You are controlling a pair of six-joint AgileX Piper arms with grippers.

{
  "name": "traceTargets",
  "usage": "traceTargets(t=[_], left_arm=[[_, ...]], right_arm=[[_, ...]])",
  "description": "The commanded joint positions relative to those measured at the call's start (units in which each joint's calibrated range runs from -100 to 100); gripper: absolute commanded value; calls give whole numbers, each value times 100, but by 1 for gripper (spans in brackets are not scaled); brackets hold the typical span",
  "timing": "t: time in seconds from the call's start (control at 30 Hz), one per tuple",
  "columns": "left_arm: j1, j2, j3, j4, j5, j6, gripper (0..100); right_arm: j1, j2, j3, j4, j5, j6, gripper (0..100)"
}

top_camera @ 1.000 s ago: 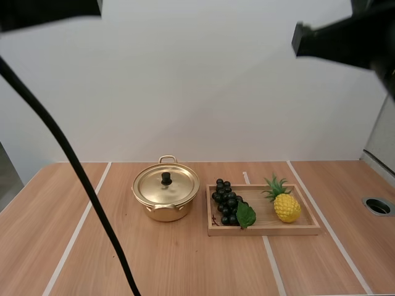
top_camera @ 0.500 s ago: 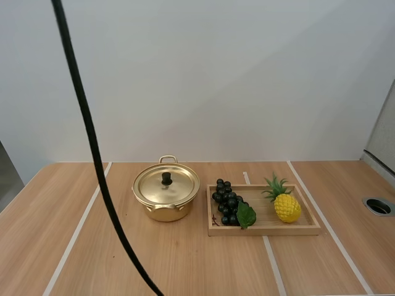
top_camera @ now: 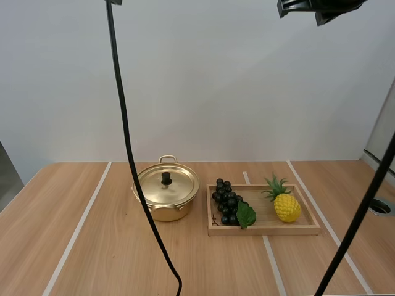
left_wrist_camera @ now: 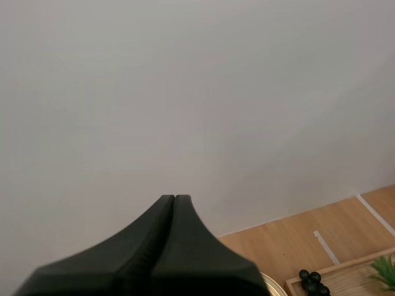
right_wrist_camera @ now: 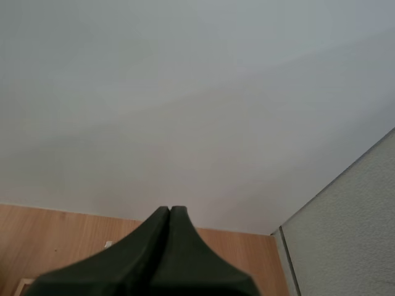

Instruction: Open the pot, put the pineapple inside, and close it

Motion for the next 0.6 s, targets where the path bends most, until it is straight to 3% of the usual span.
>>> traceTargets(t=[0.0,0.27,0.57], left_arm=[[15,205,149,-304,0,499,0],[15,661,1073,-661,0,763,0],[15,1456,2213,-673,0,781,0]], right_arm=[[-21,309,189,3,6,-57,0],[-21,981,958,15,6,-44,0],[-21,1010,2219,15,6,-13,0]])
